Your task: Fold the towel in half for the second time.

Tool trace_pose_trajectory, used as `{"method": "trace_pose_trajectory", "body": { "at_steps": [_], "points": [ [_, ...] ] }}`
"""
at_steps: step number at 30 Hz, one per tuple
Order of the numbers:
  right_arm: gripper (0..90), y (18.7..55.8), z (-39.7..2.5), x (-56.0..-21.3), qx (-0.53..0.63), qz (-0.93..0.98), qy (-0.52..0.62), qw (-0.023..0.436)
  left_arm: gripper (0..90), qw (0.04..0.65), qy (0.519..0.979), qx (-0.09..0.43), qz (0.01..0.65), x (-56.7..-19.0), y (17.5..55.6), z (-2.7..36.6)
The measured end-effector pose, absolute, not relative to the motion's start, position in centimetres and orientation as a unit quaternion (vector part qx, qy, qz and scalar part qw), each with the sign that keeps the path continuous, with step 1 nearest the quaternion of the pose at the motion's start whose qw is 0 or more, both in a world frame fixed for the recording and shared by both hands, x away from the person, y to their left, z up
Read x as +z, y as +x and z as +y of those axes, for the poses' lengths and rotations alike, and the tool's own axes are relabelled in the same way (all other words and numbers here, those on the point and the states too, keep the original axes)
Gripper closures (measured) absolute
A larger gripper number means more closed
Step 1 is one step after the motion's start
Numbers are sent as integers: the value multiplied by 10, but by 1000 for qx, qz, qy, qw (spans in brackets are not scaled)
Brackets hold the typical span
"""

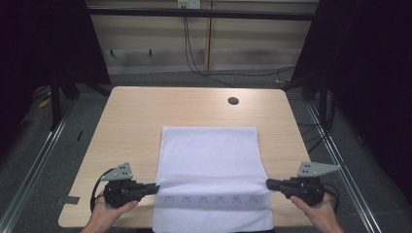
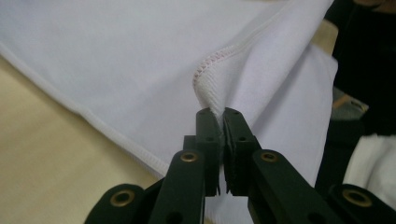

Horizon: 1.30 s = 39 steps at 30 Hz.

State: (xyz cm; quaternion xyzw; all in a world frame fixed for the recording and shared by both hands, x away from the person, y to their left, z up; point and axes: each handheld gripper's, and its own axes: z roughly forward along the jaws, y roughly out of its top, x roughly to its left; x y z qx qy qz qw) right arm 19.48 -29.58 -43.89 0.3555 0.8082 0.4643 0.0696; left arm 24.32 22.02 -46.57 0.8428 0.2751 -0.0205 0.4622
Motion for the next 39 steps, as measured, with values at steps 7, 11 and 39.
{"method": "trace_pose_trajectory", "body": {
  "at_steps": [7, 11, 39],
  "points": [
    [737, 168, -290, -482, 397, 846, 355, -7, 807, 398, 892, -37, 210, -478, 227, 208],
    [689, 157, -291, -479, 394, 856, 335, -23, 732, 409, 894, -71, 171, -474, 223, 218],
    [499, 326, -258, -500, 368, 828, 411, 100, 671, 412, 848, 17, 333, -503, 365, 187]
  ]
}}
